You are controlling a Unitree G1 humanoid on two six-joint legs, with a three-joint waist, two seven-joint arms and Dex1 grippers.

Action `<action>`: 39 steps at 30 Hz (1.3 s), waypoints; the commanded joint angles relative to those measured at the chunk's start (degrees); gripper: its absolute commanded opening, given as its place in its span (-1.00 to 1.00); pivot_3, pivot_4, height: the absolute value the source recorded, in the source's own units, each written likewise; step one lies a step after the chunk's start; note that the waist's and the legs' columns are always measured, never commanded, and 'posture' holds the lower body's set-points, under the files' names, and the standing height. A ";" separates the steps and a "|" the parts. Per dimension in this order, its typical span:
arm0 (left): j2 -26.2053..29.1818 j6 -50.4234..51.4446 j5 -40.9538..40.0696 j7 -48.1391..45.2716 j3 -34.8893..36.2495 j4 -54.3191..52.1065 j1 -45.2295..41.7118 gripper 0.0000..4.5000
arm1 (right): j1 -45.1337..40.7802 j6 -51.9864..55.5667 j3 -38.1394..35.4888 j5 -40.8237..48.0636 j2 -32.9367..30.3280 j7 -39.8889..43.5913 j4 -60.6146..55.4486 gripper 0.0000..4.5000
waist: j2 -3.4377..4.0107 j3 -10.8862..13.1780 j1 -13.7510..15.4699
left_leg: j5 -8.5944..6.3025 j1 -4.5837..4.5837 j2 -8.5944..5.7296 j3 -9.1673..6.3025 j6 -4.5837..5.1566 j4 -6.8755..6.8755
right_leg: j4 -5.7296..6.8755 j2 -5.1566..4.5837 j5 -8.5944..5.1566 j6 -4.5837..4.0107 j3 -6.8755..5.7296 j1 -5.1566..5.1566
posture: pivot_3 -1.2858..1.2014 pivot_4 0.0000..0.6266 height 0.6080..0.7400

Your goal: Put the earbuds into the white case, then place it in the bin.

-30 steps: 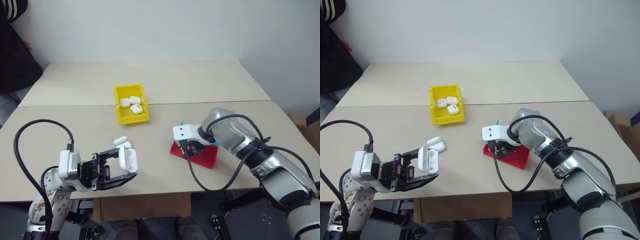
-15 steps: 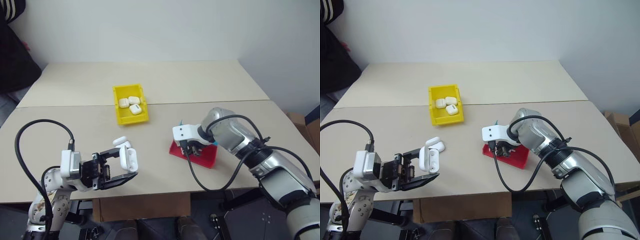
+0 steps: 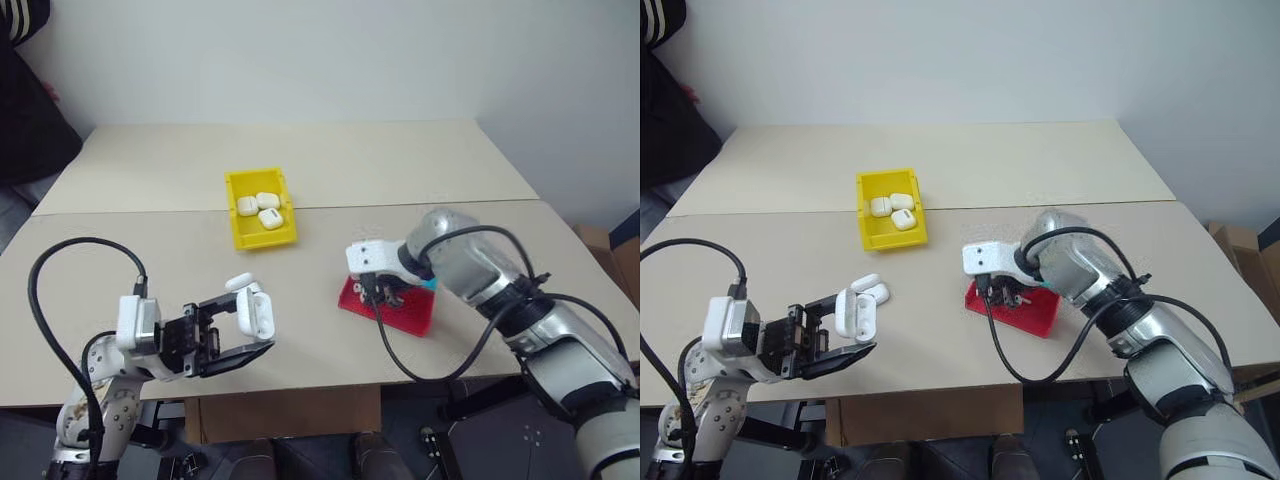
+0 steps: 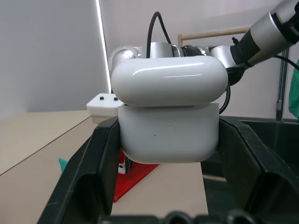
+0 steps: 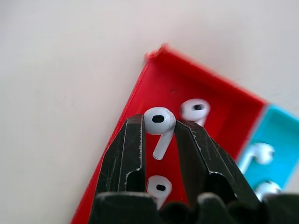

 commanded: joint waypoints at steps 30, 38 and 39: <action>-6.88 7.63 1.92 6.11 -8.22 1.47 -18.31 0.24 | 20.07 -23.68 -36.95 46.27 18.28 -11.89 -21.61 -0.50 | -0.01 -0.01 -0.31 | 0.02 0.11 -0.02 -0.19 0.04 0.00 | 0.02 0.07 -0.01 0.09 -0.07 0.20 | 0.03 -0.52 1.00; -8.04 7.49 0.78 3.85 -8.06 2.87 -19.56 0.24 | 21.10 -27.51 -33.20 45.67 18.57 -11.87 -20.74 -0.50 | -0.01 -0.01 -0.23 | 0.02 0.10 -0.02 -0.20 0.04 0.00 | 0.01 0.08 -0.01 0.09 -0.07 0.19 | 0.03 -0.52 1.00; -8.00 7.79 0.67 3.73 -8.04 2.92 -19.68 0.24 | 21.25 -27.99 -32.82 45.40 18.45 -11.74 -20.65 -0.50 | -0.01 -0.01 -0.23 | 0.02 0.10 -0.02 -0.21 0.04 0.00 | 0.01 0.08 -0.01 0.09 -0.07 0.20 | 0.03 -0.52 1.00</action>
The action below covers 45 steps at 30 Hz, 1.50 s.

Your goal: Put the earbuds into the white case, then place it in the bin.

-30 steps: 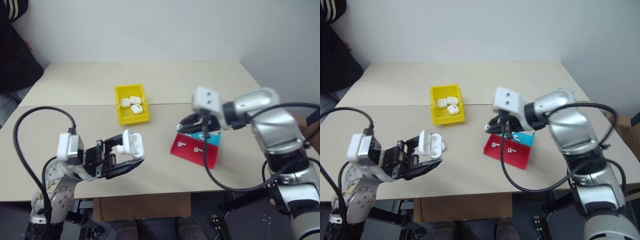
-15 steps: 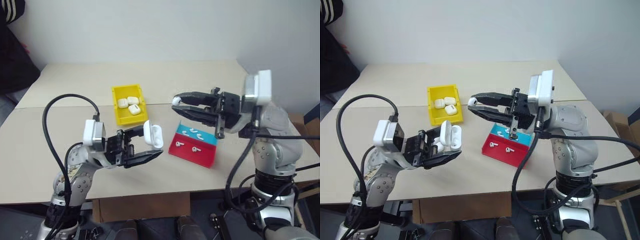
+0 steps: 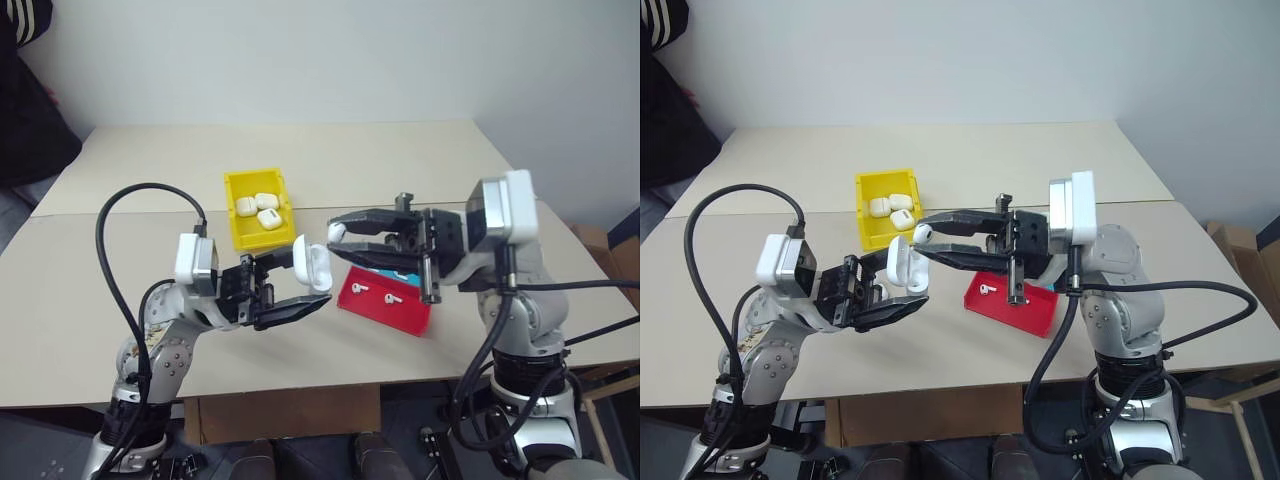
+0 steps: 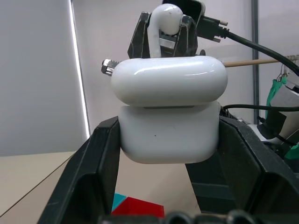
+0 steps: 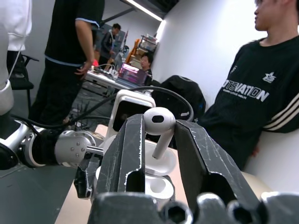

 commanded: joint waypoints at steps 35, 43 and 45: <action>-1.81 2.54 -3.62 -2.62 0.42 1.42 -5.43 0.24 | -0.81 -10.40 4.38 -4.19 -1.82 -0.66 5.59 -0.50 | 0.00 0.00 0.00 | 0.00 0.00 -0.01 -0.03 0.00 0.00 | -0.01 0.01 0.00 0.00 0.00 0.00 | 0.03 -0.52 1.00; -1.27 2.87 -3.36 -3.67 0.09 1.82 -5.29 0.24 | -1.88 -10.55 4.55 -4.67 -2.25 -0.21 5.81 -0.50 | 0.00 0.00 0.00 | 0.00 -0.01 -0.01 -0.03 0.00 0.00 | -0.01 0.01 0.00 0.01 0.00 0.00 | 0.03 -0.52 1.00; -1.64 2.28 -3.03 -4.03 0.03 2.52 -5.49 0.24 | -2.03 -10.76 4.64 -4.71 -2.45 0.19 5.88 -0.50 | 0.00 0.00 0.01 | 0.00 -0.01 -0.01 -0.04 0.00 0.00 | -0.01 0.01 0.00 0.00 0.00 0.00 | 0.03 -0.52 1.00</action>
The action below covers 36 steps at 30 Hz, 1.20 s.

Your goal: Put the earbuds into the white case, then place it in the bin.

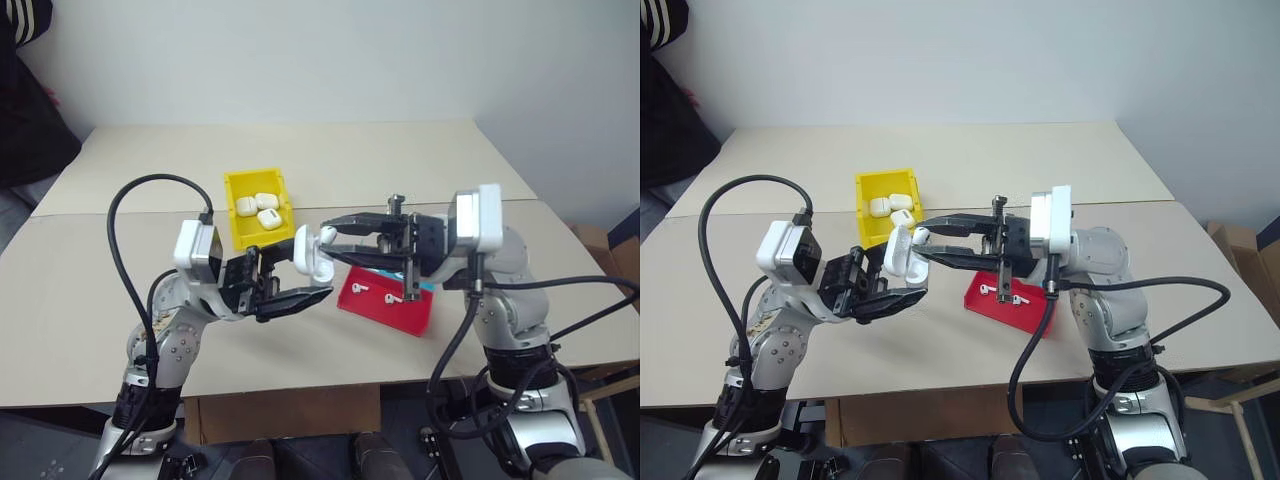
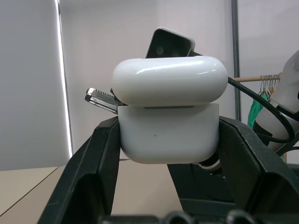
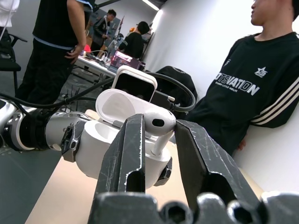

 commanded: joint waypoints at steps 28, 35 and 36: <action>-2.31 -2.87 1.49 -2.22 0.60 -1.72 1.69 0.24 | -1.37 1.27 -4.29 6.53 -9.07 5.47 -0.20 0.02 | 0.00 0.00 0.32 | 0.00 -0.01 -0.01 0.00 0.00 0.00 | -0.04 -0.01 0.00 -0.01 -0.01 0.02 | 0.03 -0.52 1.00; -1.26 -3.83 2.25 -3.12 1.49 -0.54 1.90 0.24 | -7.53 13.61 -3.14 0.36 -22.93 4.68 7.77 0.02 | 0.01 0.01 0.11 | 0.00 0.00 -0.04 0.02 0.01 0.00 | -0.05 -0.03 0.00 0.00 0.00 0.00 | 0.03 -0.52 1.00; -0.85 -4.20 2.59 -3.55 1.64 -0.25 2.23 0.24 | -9.71 15.62 -0.69 -3.47 -25.27 4.20 10.17 0.02 | 0.01 0.01 0.00 | 0.00 0.00 -0.04 0.02 0.01 0.00 | -0.05 -0.02 -0.01 0.00 0.01 0.00 | 0.03 -0.52 1.00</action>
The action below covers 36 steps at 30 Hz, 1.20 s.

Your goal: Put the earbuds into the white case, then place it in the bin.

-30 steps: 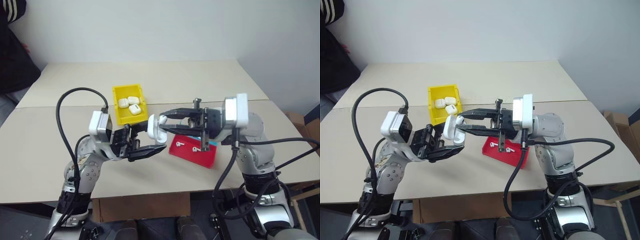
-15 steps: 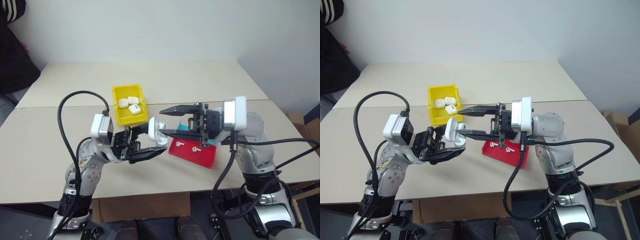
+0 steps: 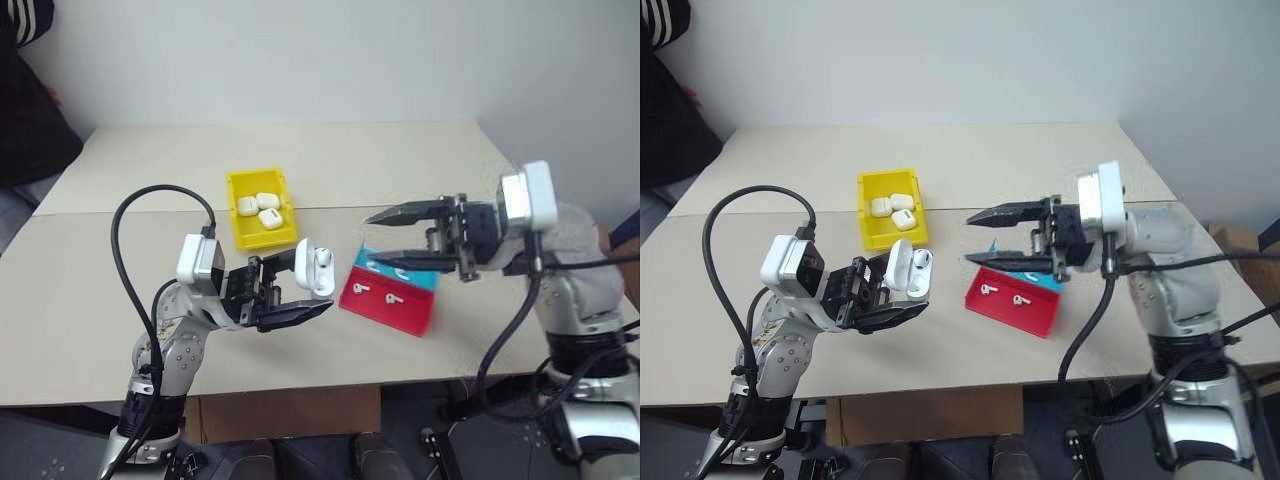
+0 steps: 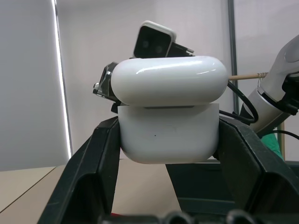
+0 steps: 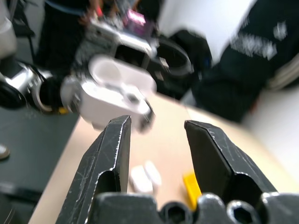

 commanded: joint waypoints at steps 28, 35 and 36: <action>6.53 -8.98 4.50 -4.97 4.44 -1.92 10.48 0.24 | -33.65 -7.19 30.95 -51.22 8.61 1.18 62.11 0.02 | 0.06 0.03 -0.21 | -0.04 -0.15 0.01 0.08 0.10 -0.03 | -0.03 -0.02 0.21 -0.37 0.01 -0.17 | 0.03 -0.52 1.00; 6.60 -8.92 4.35 -3.93 4.13 -3.27 11.58 0.24 | -33.55 -4.16 29.96 -53.07 11.37 0.30 65.66 0.02 | 0.08 0.04 -0.28 | -0.04 -0.12 0.01 0.08 0.10 -0.04 | 0.02 -0.02 0.21 -0.38 0.01 -0.17 | 0.03 -0.52 1.00; 6.56 -8.93 4.44 -3.86 4.01 -3.22 11.49 0.24 | -33.42 -3.55 29.80 -53.17 11.64 0.44 65.77 0.02 | 0.08 0.04 -0.30 | -0.04 -0.11 0.01 0.07 0.10 -0.03 | 0.03 -0.02 0.21 -0.38 0.01 -0.17 | 0.03 -0.52 1.00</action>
